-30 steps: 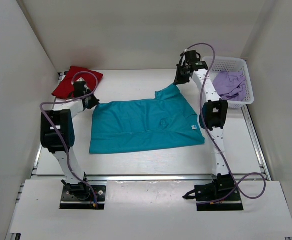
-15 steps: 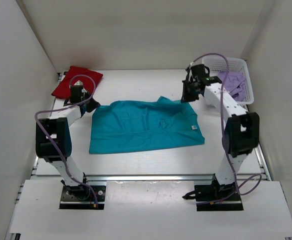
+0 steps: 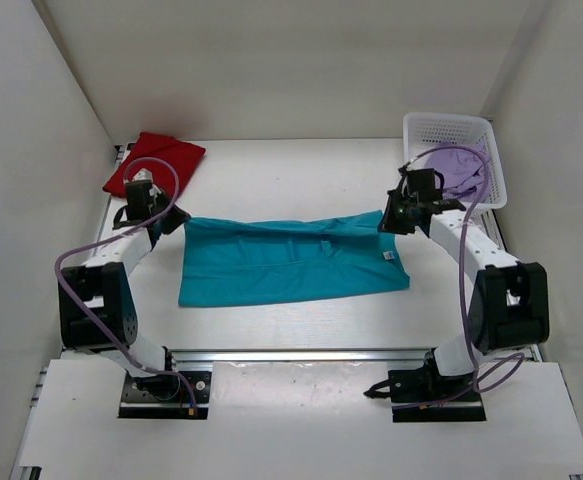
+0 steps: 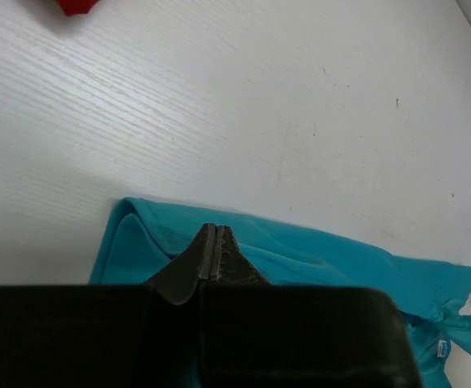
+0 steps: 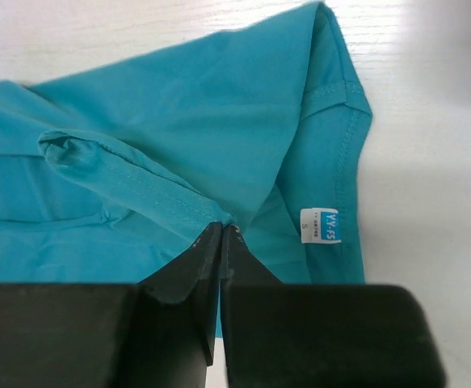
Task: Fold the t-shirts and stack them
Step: Fold the other side of the tshirt into a rectangle
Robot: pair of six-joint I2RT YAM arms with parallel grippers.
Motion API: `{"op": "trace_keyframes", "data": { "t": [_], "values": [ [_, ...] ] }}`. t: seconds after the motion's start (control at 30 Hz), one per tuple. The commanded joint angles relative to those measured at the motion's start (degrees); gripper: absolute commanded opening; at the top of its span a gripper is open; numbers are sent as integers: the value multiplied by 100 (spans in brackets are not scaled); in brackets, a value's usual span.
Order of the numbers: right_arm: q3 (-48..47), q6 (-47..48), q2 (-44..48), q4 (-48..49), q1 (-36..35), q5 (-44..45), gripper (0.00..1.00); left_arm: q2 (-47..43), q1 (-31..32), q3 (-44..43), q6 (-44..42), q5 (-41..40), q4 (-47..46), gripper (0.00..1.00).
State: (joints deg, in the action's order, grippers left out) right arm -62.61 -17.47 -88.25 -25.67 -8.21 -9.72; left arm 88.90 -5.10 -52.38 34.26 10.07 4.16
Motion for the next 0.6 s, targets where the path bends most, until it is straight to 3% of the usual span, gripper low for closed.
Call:
{"op": "trace_keyframes", "data": {
  "t": [0.0,0.1,0.3,0.47,0.57],
  "values": [
    [380,-265,614,668,152,40,0,-513,-87,280,-174,101,58,0],
    [941,-458,1097,913,337,-48,1,-681,-26,553,-245,-84,111,0],
    [2172,-775,1889,1310,680,-320,1,-848,-333,1186,63,444,-170,0],
    [3061,-1152,2461,1836,724,-478,0,-849,-105,1370,45,276,32,0],
    [3552,-1197,2496,1925,549,-522,0,-910,-341,1668,309,540,-204,12]
  ]
}}
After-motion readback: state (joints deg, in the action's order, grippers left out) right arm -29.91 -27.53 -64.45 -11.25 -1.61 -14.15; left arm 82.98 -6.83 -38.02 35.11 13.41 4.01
